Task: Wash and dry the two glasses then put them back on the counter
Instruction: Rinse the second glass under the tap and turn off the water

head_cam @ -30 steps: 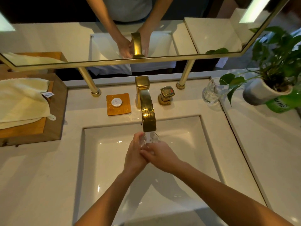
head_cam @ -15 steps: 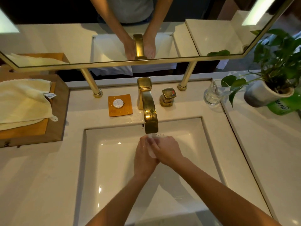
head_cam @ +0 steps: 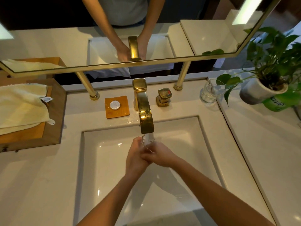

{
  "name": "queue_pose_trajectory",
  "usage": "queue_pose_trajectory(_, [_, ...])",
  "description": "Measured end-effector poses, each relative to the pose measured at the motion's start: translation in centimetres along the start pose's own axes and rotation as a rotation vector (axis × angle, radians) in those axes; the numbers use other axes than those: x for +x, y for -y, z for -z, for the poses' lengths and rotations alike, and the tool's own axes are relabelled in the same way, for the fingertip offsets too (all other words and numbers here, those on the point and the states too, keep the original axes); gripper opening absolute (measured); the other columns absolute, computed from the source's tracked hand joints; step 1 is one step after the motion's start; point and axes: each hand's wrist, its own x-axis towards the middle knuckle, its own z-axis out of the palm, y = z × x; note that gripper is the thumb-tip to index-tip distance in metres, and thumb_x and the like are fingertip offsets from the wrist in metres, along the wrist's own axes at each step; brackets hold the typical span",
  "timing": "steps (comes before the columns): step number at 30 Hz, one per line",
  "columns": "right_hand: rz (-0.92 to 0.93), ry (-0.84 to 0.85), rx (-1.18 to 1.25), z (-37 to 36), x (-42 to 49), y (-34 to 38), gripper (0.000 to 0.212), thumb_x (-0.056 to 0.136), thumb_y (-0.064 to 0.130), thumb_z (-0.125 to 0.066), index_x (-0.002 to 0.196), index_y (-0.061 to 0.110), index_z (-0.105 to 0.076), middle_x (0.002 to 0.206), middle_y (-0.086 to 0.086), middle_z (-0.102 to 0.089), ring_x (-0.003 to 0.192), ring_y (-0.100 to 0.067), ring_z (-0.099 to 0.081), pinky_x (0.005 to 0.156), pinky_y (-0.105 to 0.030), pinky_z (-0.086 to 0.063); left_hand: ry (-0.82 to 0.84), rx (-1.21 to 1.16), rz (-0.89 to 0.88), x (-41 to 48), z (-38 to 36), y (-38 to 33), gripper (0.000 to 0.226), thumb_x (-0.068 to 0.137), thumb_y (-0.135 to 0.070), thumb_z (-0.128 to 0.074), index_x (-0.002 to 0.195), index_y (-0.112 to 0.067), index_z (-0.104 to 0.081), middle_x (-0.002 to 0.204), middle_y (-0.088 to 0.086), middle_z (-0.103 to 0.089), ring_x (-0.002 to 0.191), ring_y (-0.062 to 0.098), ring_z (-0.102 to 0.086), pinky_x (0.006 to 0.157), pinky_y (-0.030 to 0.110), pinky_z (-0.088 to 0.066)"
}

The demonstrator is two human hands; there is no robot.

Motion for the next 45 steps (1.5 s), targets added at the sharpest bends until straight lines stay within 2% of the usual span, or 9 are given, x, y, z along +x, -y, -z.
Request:
queue_pose_trajectory(3, [0.011,0.181,0.122,1.7,-0.3,-1.1,0.027,0.09,0.012,-0.063,0.116,0.011,-0.066,0.108,-0.001,-0.064,0.105,-0.016,-0.062,0.092,-0.029,-0.053,0.053,0.104,-0.015,-0.1,0.3,0.0,0.063,0.062,-0.026,-0.078,0.113,-0.024,-0.04,0.097,-0.005,-0.055,0.081,0.01,-0.06,0.063,0.028,-0.056])
queue_pose_trajectory(12, [0.156,0.048,0.248,1.2,0.0,-1.3,0.019,0.092,0.017,-0.063,0.109,0.016,-0.07,0.109,-0.005,-0.07,0.102,-0.015,-0.066,0.088,-0.027,-0.054,0.154,-0.055,-0.011,0.1,3.0,-0.2,0.075,0.063,-0.05,-0.076,0.127,-0.029,-0.043,0.102,-0.011,-0.06,0.091,0.011,-0.061,0.072,0.025,-0.051])
queue_pose_trajectory(16, [0.156,0.022,0.538,1.3,-0.2,-1.3,0.007,0.091,0.021,-0.063,0.091,0.018,-0.07,0.089,-0.002,-0.068,0.087,-0.013,-0.067,0.077,-0.023,-0.052,0.434,-0.309,0.167,0.5,5.7,-0.3,0.069,0.08,-0.045,-0.068,0.14,-0.025,-0.04,0.121,0.007,-0.058,0.093,0.019,-0.065,0.066,0.025,-0.057])
queue_pose_trajectory(22, [-0.126,-0.395,0.613,-1.3,1.4,-0.2,0.032,0.094,0.035,-0.058,0.077,0.009,-0.065,0.071,-0.009,-0.063,0.066,-0.019,-0.061,0.063,-0.029,-0.05,0.399,-0.539,0.356,-1.1,5.0,-1.4,0.037,0.092,-0.037,-0.055,0.125,-0.018,-0.055,0.099,0.011,-0.069,0.071,0.017,-0.07,0.062,0.027,-0.058])
queue_pose_trajectory(30, [0.137,-0.229,0.444,-1.0,-0.3,0.7,0.02,0.086,0.023,-0.07,0.096,0.006,-0.065,0.093,-0.017,-0.069,0.086,-0.026,-0.069,0.077,-0.035,-0.057,0.365,-0.855,0.706,-0.1,5.2,-1.7,0.042,0.096,-0.032,-0.038,0.114,-0.001,-0.06,0.082,0.014,-0.065,0.052,0.019,-0.059,0.04,0.022,-0.047])
queue_pose_trajectory(34, [0.005,-0.456,0.489,-0.1,1.6,0.5,0.028,0.093,0.026,-0.061,0.069,0.011,-0.06,0.066,-0.009,-0.057,0.061,-0.024,-0.056,0.058,-0.035,-0.047,0.434,-1.042,0.734,0.1,4.8,-1.8,0.042,0.096,-0.036,-0.043,0.119,-0.007,-0.06,0.113,0.018,-0.069,0.097,0.033,-0.066,0.078,0.038,-0.059])
queue_pose_trajectory(37, [-0.246,-0.396,0.893,0.5,2.2,0.4,0.023,0.094,0.029,-0.058,0.087,0.008,-0.064,0.077,-0.011,-0.061,0.066,-0.02,-0.057,0.05,-0.023,-0.044,0.431,-1.198,0.652,0.6,4.4,-2.2,0.048,0.09,-0.032,-0.048,0.127,-0.002,-0.057,0.126,0.022,-0.062,0.119,0.035,-0.056,0.107,0.045,-0.038])
queue_pose_trajectory(41, [-0.41,-0.242,1.348,-0.6,2.1,0.9,0.029,0.095,0.03,-0.058,0.111,0.006,-0.063,0.107,-0.02,-0.068,0.085,-0.029,-0.067,0.067,-0.037,-0.055,0.153,-1.219,0.652,1.4,2.7,-2.9,0.029,0.09,-0.023,-0.051,0.103,-0.001,-0.064,0.091,0.016,-0.067,0.086,0.027,-0.062,0.068,0.031,-0.053])
queue_pose_trajectory(45, [-0.318,-0.293,0.969,-0.7,1.5,0.9,0.028,0.097,0.03,-0.052,0.118,0.012,-0.056,0.117,-0.014,-0.061,0.092,-0.02,-0.061,0.075,-0.034,-0.052,-0.118,-1.142,0.859,1.3,1.6,-2.2,0.012,0.087,-0.012,-0.06,0.075,-0.009,-0.06,0.065,0.009,-0.059,0.052,0.015,-0.06,0.042,0.019,-0.046])
